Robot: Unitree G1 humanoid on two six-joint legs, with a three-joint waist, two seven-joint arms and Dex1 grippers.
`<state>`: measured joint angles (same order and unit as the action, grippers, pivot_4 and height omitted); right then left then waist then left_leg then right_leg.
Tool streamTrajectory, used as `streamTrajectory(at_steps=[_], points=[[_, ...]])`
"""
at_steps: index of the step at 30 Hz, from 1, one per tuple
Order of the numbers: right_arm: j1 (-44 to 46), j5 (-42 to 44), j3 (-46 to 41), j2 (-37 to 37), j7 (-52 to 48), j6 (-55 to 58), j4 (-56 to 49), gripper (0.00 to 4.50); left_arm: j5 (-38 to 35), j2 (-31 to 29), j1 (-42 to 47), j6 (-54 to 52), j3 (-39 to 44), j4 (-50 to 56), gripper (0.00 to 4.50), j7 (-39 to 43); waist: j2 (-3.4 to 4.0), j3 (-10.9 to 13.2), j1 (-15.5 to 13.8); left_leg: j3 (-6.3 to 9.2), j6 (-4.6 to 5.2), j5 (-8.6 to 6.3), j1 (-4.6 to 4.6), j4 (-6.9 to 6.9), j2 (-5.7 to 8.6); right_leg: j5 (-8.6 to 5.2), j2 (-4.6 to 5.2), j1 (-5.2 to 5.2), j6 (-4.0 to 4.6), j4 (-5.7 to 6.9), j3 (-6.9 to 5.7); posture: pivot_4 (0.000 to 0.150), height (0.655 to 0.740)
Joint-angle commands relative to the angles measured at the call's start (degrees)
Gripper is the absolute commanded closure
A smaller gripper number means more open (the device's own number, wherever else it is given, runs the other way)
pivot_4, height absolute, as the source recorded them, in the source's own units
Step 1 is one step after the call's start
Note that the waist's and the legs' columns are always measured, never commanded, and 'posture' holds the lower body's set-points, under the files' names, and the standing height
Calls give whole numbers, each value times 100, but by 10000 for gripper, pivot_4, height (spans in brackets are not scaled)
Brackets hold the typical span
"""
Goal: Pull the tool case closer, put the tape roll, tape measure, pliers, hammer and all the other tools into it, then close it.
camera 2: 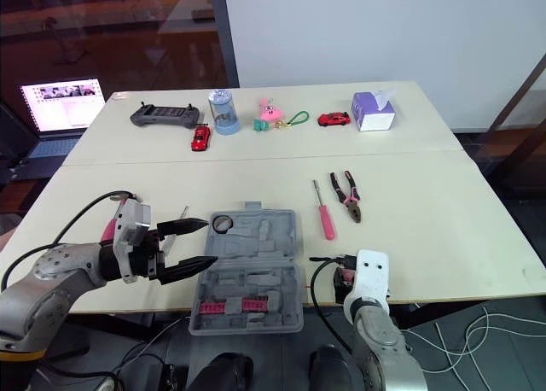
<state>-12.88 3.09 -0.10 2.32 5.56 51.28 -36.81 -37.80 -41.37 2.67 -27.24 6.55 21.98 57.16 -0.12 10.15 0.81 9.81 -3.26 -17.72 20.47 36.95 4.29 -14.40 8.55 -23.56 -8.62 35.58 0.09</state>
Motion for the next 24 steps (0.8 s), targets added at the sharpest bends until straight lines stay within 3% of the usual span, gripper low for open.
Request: streamTrajectory(at_steps=[1,4,8,11,14,18,24], points=[[361,107,-58,-613,-538,-85,-412,16775,-44,-24,50,17,130,124,0,-36,0,0,1,-1,0,0,0,2,0,0,0,1,0,0,0,1500,7400],[1083,569,-319,-2051,-1788,257,-689,16775,17,-61,10,86,190,-10,0,-1,5,4,0,-7,1,0,1,5,3,1,3,3,-1,-2,2,1500,7400],[2325,1319,160,-4326,-4232,-92,-348,16775,186,-173,-24,317,267,-377,0,197,8,8,21,-11,9,-4,-2,5,-1,0,0,10,-2,-10,0,1500,7400],[3420,1449,791,-4962,-5460,-570,435,16775,295,-226,-36,467,328,-618,0,304,6,9,31,-5,29,-15,-5,6,-22,-3,-24,14,2,-14,-8,1500,7400],[4466,1059,1702,-4953,-6273,-1189,1471,16775,439,-307,-126,651,341,-772,0,444,-1,13,37,-7,27,-14,3,11,-21,-1,-22,14,1,-22,-6,1500,7400],[5740,300,2797,-4400,-6918,-2030,3178,16775,567,-358,-310,854,437,-909,0,503,-3,15,40,-16,9,-5,7,15,-13,2,-6,8,0,-24,-4,1500,7400],[6837,-506,3473,-3207,-7048,-3118,5536,16775,543,-311,-550,918,703,-852,0,375,-7,14,25,-10,-25,14,24,12,-9,2,-1,-10,0,-23,-6,1500,7400]])
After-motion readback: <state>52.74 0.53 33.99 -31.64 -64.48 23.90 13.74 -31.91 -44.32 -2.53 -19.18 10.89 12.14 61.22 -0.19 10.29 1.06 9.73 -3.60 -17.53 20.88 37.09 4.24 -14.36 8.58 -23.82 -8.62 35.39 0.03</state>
